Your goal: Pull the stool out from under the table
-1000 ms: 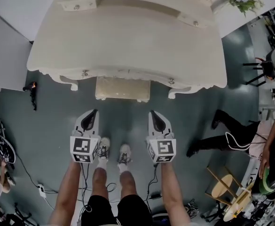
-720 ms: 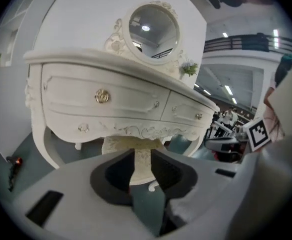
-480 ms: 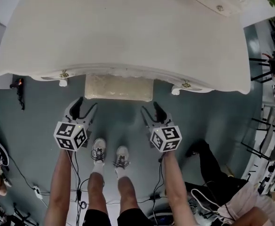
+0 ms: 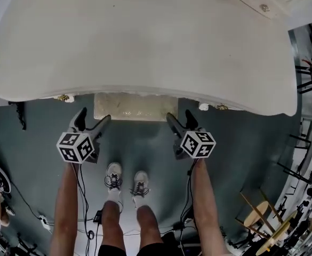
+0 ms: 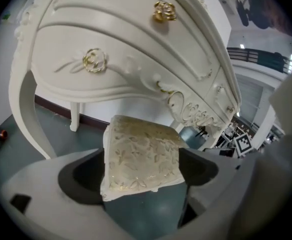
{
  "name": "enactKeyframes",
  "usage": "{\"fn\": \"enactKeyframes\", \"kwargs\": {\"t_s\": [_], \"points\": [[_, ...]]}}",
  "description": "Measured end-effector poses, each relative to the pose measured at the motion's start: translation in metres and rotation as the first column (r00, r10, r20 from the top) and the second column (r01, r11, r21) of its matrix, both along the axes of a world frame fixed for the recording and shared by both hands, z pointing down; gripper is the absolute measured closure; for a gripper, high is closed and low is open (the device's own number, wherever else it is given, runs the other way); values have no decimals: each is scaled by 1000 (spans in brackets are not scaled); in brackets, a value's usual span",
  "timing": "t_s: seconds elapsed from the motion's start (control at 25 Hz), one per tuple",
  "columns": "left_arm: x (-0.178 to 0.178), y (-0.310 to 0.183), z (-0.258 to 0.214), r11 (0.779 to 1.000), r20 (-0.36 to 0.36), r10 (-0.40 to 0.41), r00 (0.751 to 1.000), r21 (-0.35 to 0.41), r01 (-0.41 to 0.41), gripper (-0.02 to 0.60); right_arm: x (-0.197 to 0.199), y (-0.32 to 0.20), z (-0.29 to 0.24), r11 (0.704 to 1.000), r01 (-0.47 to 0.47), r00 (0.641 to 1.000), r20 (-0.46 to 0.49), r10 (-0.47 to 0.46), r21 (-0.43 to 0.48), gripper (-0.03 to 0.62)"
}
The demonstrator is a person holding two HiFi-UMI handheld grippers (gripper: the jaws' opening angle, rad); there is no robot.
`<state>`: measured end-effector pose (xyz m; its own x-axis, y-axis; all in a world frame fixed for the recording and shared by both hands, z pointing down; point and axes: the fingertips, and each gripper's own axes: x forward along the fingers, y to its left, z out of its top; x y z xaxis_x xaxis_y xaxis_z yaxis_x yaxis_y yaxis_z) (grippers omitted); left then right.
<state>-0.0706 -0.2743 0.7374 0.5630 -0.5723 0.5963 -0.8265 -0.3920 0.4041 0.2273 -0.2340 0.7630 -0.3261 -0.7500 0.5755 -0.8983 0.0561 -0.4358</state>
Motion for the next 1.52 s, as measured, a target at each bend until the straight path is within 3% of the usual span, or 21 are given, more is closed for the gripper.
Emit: {"fn": "enactKeyframes", "kwargs": {"t_s": [0.2,0.4,0.56,1.04,1.52], "points": [[-18,-21,27,998,-29,-40,999,-53,39,137,4,-8,32,996,25,998,58,-20,-82,204],[-24,-28,57,993,-13,-29,1000,-111,27,137,5,-14,49,995,-3,990,140,17,-95,206],[-26,-33,72,986,-63,-57,996,-158,47,137,4,-17,54,995,-2,978,209,24,-101,206],[6,-26,91,965,-219,-7,976,-258,-51,138,-16,-29,59,993,78,939,340,-42,-93,206],[9,-27,91,976,-195,-2,981,-216,-41,147,-11,-29,62,995,49,947,322,-20,-83,207]]}}
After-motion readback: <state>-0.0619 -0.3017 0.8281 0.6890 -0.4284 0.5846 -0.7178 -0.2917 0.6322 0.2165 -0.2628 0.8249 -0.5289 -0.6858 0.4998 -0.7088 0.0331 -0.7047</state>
